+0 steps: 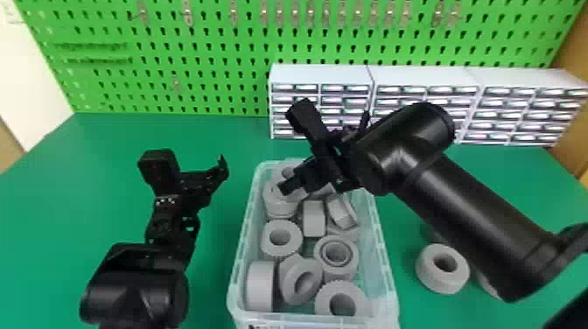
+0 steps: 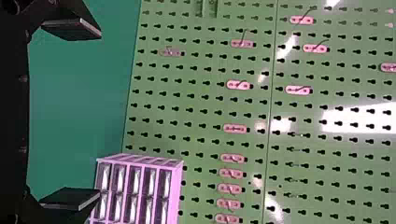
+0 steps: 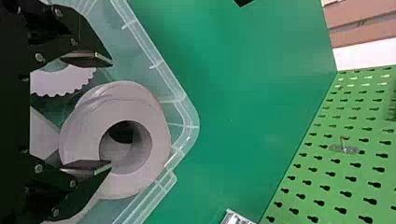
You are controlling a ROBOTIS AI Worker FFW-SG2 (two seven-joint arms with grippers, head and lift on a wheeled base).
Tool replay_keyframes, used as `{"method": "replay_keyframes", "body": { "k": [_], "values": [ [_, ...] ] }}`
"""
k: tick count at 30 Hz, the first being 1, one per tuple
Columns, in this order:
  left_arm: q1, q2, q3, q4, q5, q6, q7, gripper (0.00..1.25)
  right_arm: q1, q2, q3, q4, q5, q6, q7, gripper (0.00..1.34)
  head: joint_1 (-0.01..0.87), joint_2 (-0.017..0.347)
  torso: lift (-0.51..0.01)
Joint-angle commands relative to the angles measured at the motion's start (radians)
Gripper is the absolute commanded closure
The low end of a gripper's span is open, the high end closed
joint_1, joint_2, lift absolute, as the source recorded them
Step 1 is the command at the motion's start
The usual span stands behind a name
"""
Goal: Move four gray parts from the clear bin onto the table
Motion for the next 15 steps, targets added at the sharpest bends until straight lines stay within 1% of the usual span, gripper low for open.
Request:
{"method": "replay_keyframes", "body": {
  "k": [1,5,10,15],
  "values": [
    [-0.001,0.0,0.0,0.001,0.0,0.0,0.0,0.1,-0.001,0.0,0.004,0.001,0.001,-0.006,0.003,0.4,0.693,0.072,-0.052],
    [-0.001,0.0,0.0,0.001,0.0,0.0,0.0,0.1,-0.003,0.002,0.012,0.006,0.003,-0.012,0.007,0.24,0.693,0.072,-0.052],
    [-0.003,0.0,0.0,0.001,0.0,0.0,0.0,0.1,-0.006,0.003,0.019,0.015,0.004,-0.026,0.01,0.24,0.693,0.072,-0.052],
    [-0.004,0.0,0.0,0.001,0.002,0.0,0.0,0.1,-0.012,0.006,0.036,0.034,0.01,-0.056,0.029,0.24,0.693,0.072,-0.052]
  ]
}}
